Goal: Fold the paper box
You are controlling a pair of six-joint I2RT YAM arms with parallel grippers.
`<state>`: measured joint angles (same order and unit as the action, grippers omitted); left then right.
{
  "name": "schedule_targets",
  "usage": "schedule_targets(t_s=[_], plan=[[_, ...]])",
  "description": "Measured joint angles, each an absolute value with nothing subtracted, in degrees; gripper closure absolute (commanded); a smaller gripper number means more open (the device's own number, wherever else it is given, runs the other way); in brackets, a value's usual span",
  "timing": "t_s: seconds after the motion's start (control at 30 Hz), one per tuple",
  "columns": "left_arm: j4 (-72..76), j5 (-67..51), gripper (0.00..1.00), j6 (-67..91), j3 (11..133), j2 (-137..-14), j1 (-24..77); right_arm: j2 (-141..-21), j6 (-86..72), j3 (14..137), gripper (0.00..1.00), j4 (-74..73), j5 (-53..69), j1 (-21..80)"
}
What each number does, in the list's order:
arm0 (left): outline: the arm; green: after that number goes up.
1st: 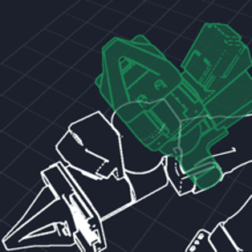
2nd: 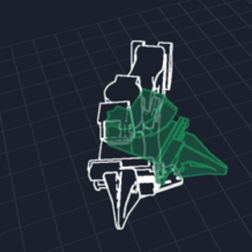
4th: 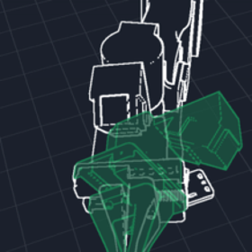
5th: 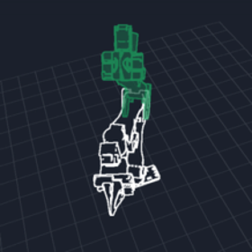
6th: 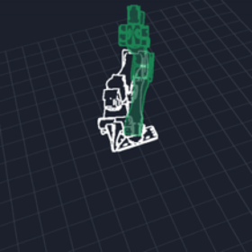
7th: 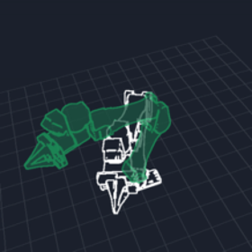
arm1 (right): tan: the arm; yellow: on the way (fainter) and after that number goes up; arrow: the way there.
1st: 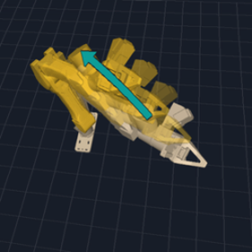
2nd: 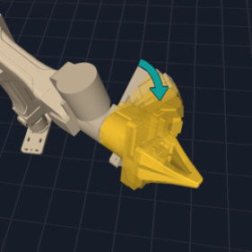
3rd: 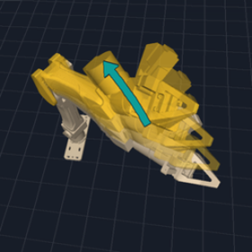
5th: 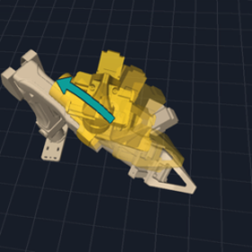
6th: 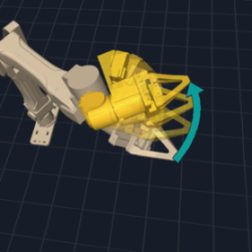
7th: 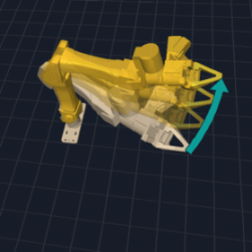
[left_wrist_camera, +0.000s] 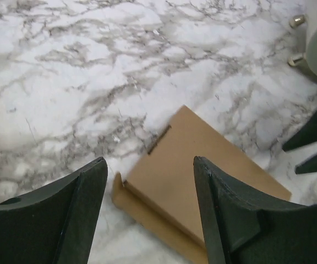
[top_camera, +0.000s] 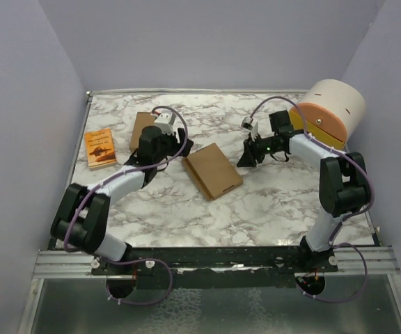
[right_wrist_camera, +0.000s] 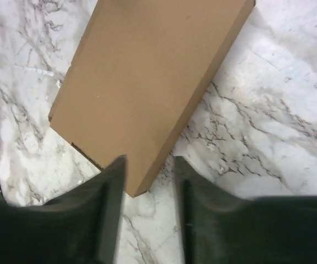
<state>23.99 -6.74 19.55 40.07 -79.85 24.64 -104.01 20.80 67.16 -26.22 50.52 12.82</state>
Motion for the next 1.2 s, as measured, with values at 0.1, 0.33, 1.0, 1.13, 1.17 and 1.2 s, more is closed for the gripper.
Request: schedule_targets(t_s=[0.1,0.33,1.0,1.13,1.17,1.2], plan=[[22.4,-10.7,0.58,20.7,49.3,-89.3,21.1,-101.6,23.7,67.2,0.99,-26.6,47.4,12.8],[14.9,-15.8,0.74,20.1,66.8,-109.4,17.9,-103.0,24.8,67.6,0.99,-26.6,39.2,12.9],[12.4,-21.9,0.74,19.9,47.8,-100.5,21.9,-115.8,28.9,82.3,0.89,-32.9,37.6,19.9],[14.7,-22.9,0.74,22.5,41.4,-95.1,25.7,-117.2,30.7,86.7,0.81,-35.5,37.6,20.4],[15.2,-23.1,0.74,23.1,40.6,-94.5,26.8,-117.2,31.3,87.5,0.78,-36.0,37.2,20.4],[16.0,-23.3,0.73,23.6,39.9,-94.0,28.1,-116.9,31.9,88.2,0.75,-36.2,36.6,20.4]])
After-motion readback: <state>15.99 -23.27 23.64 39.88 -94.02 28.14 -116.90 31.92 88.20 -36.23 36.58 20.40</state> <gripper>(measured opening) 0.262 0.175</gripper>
